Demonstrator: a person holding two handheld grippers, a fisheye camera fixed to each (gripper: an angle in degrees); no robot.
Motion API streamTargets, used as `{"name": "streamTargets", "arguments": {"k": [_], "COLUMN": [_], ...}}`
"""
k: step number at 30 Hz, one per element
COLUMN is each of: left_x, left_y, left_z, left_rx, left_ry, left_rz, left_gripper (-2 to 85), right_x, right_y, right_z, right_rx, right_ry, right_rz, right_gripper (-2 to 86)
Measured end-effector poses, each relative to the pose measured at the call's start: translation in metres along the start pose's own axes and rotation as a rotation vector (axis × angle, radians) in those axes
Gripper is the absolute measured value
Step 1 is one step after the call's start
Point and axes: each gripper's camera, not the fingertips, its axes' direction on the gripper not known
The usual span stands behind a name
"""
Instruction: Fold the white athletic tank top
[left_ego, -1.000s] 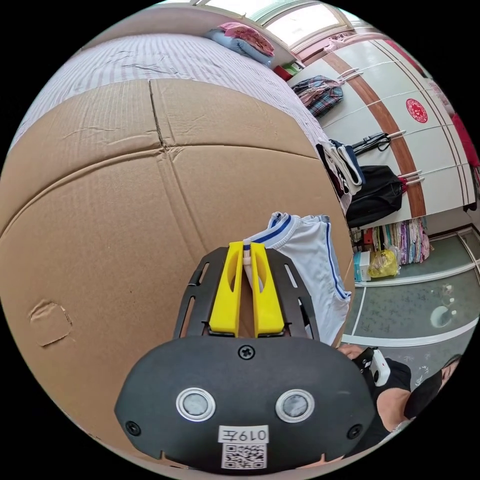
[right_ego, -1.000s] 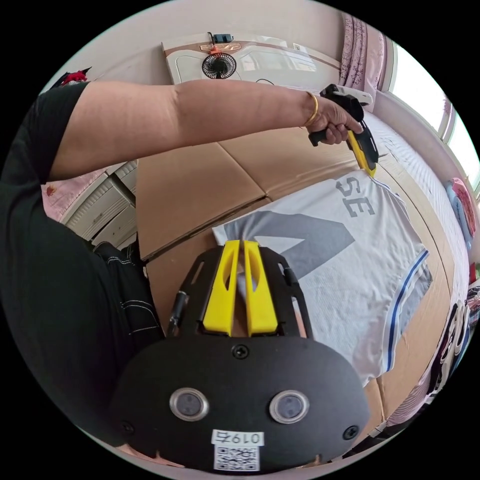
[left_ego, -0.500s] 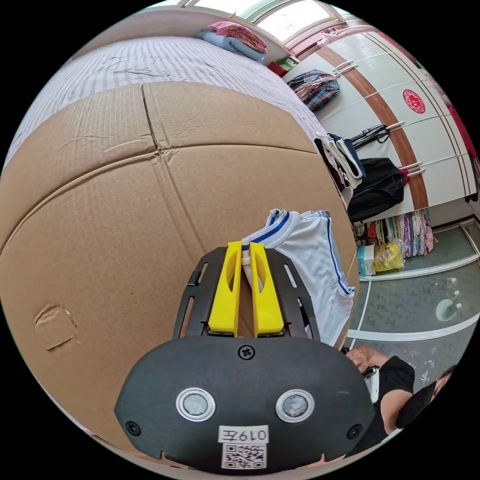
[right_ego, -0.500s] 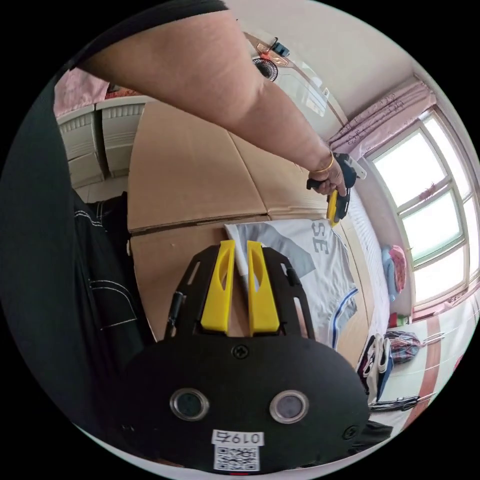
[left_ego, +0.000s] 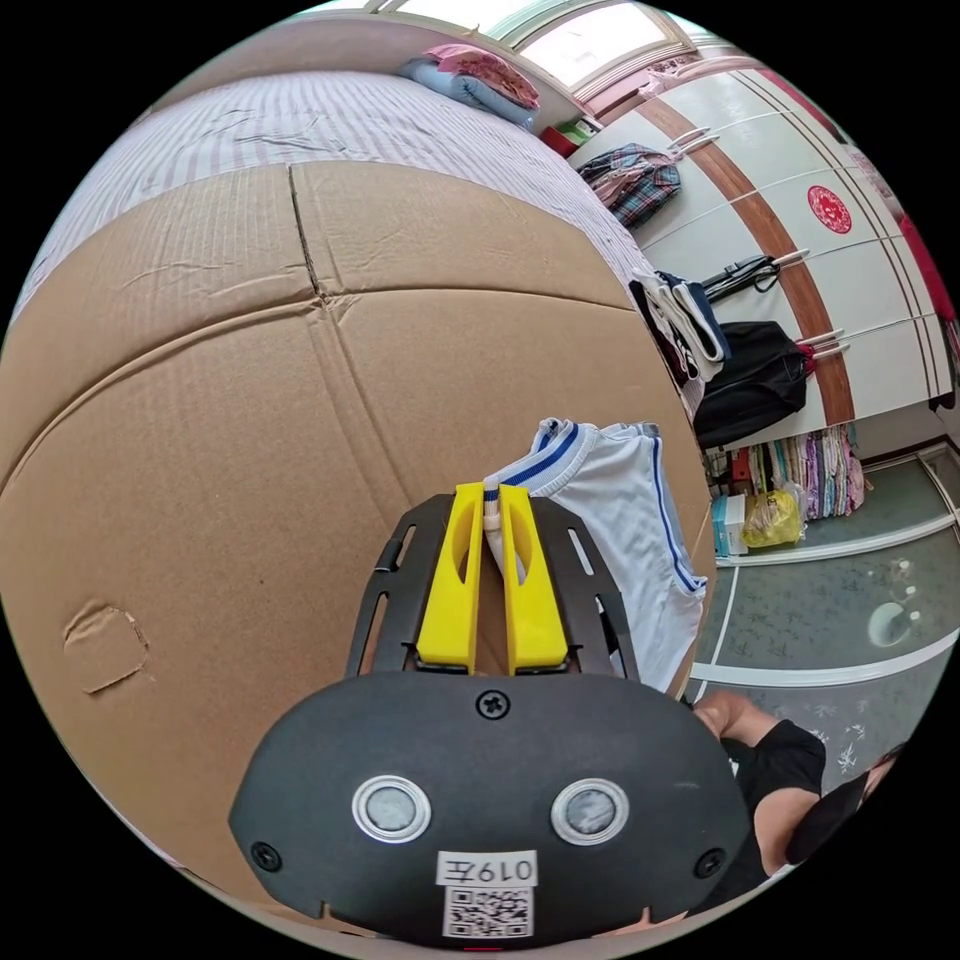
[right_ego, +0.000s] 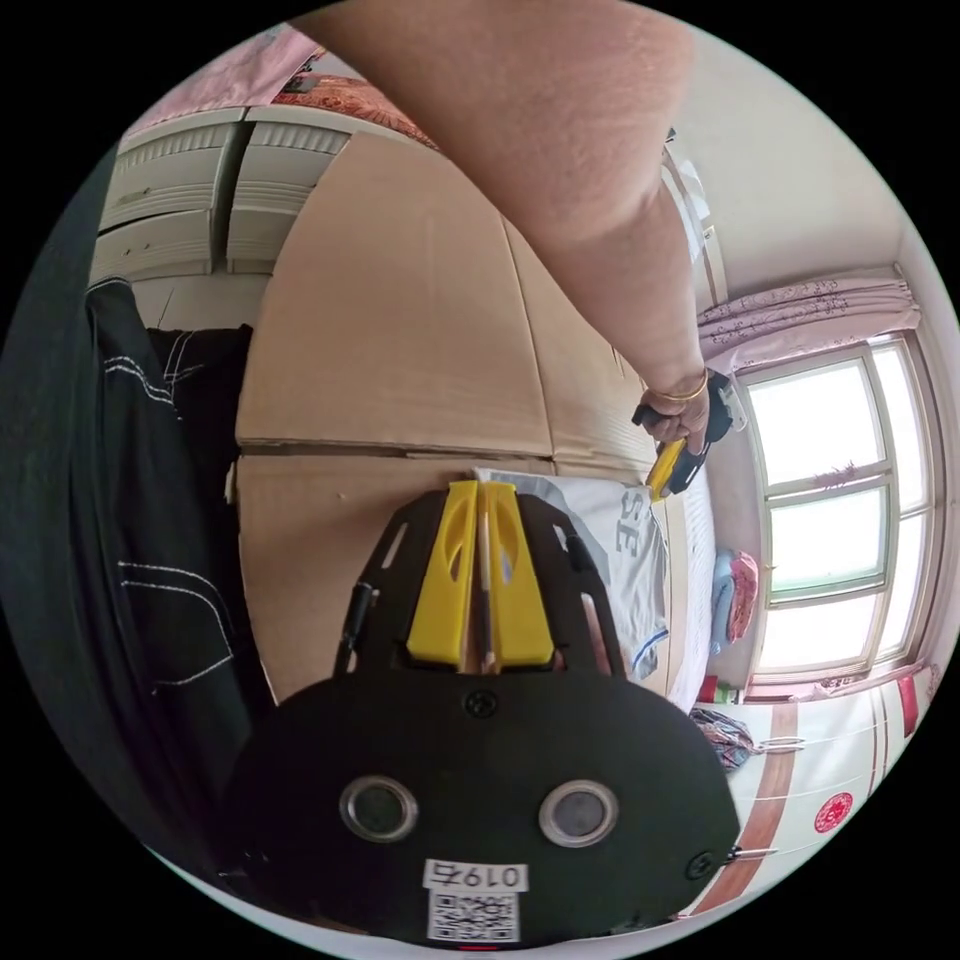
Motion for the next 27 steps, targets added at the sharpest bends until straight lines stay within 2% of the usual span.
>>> {"name": "streamTargets", "arguments": {"k": [12, 19, 24, 27], "left_x": [0.031, 0.049, 0.065, 0.075], "left_y": [0.027, 0.051, 0.077, 0.099], "left_z": [0.002, 0.005, -0.007, -0.026], "left_rx": [-0.039, -0.053, 0.005, 0.088], "left_ry": [-0.094, -0.092, -0.087, -0.133], "left_rz": [0.014, 0.045, 0.064, 0.047], "left_gripper": [2.0, 2.8, 4.4, 4.7], "right_x": [0.084, 0.13, 0.181, 0.233], "right_y": [0.063, 0.1, 0.151, 0.203], "right_z": [-0.015, -0.02, -0.037, -0.047], "right_rx": [0.153, 0.188, 0.246, 0.273], "right_ry": [-0.255, -0.318, -0.378, -0.39], "right_rz": [0.181, 0.235, 0.32, 0.453], "right_gripper": [-0.5, 8.0, 8.1, 6.5]}}
